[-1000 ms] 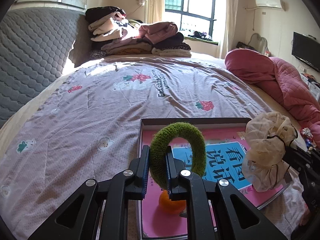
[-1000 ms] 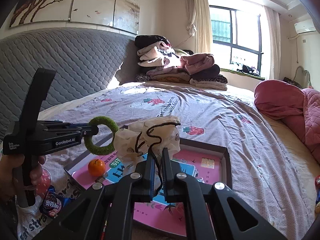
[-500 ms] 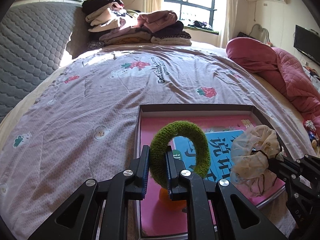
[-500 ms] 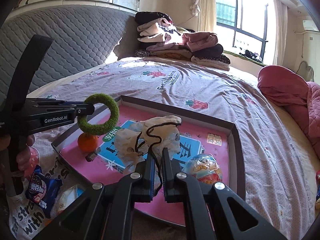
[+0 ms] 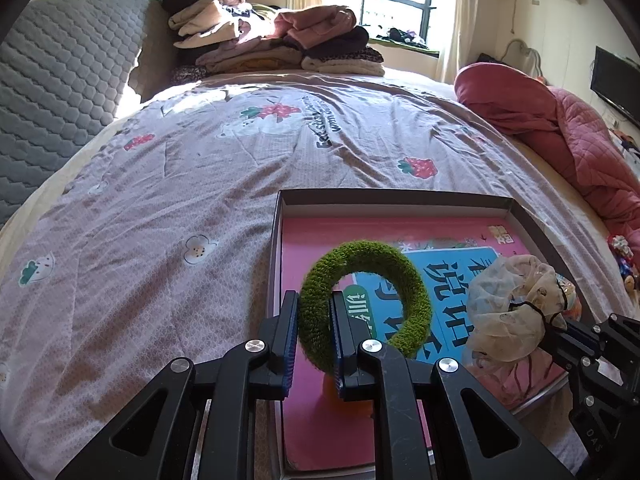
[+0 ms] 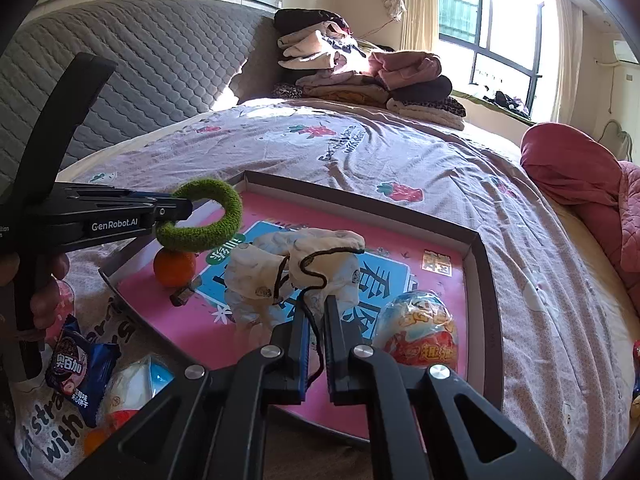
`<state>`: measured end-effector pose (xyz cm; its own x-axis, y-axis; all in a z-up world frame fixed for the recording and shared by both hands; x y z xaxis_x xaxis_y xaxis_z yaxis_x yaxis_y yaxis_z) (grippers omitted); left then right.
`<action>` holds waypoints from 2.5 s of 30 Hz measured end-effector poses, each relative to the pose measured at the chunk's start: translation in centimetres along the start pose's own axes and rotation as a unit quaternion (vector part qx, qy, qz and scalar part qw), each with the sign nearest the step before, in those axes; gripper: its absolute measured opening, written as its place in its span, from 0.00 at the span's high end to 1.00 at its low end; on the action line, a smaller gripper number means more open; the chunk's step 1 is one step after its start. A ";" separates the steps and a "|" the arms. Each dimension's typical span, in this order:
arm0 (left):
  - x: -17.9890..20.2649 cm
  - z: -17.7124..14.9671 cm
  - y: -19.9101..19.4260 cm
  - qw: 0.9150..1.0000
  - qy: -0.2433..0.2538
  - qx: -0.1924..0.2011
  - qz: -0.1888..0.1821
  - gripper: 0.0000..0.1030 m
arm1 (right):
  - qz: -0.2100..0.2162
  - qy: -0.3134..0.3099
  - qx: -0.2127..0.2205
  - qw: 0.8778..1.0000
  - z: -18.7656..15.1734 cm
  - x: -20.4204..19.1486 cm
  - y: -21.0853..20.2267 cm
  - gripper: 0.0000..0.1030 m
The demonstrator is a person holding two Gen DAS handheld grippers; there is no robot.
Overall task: Organize objects
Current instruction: 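Lower the green ring onto the orange in the tray while right gripper lowers the bag, then open both grippers to release the ring and cloth bag in the tray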
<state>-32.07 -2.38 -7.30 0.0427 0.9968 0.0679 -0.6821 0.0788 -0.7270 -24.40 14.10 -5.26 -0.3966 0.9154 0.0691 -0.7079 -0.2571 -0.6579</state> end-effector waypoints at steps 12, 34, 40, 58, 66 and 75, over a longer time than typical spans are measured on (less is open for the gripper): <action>-0.8 0.1 0.0 1.000 -0.020 -0.003 -0.003 0.85 | 0.007 0.014 -0.006 1.000 0.2 0.3 -0.1 0.92; -0.3 0.2 -1.2 1.000 -0.023 0.001 -0.018 0.79 | -0.023 0.027 0.022 0.999 1.1 1.6 -1.2 0.65; 0.0 0.2 -1.7 1.000 -0.019 0.003 -0.017 0.71 | -0.023 0.029 0.024 0.999 1.3 1.7 -1.5 0.65; 0.3 0.6 -7.2 0.999 -0.031 0.032 -0.023 0.30 | -0.010 0.044 0.043 0.998 2.1 1.9 -3.2 0.64; 1.1 0.4 -9.2 0.998 -0.029 0.044 -0.028 0.30 | -0.011 0.061 0.059 0.996 2.4 2.3 -5.5 0.55; 1.8 -0.4 -11.4 0.998 -0.012 0.058 -0.025 0.30 | -0.007 0.081 0.072 0.994 2.5 2.4 -7.7 0.55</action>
<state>-23.92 -1.42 0.79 0.0618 0.9910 0.1189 -0.7591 0.1240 -0.6391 -21.40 17.48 1.87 -0.2946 0.9542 -0.0511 -0.7938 -0.2742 -0.5429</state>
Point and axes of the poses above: each gripper's, at about its wrist camera, not at the fingertips, and y roughly the way its jaws point, x to its right, z to its top, the point moved 7 cm from there along y, roughly the way its jaws point, and after that the axes turned 1 degree about -x, right-handed, at the moved point
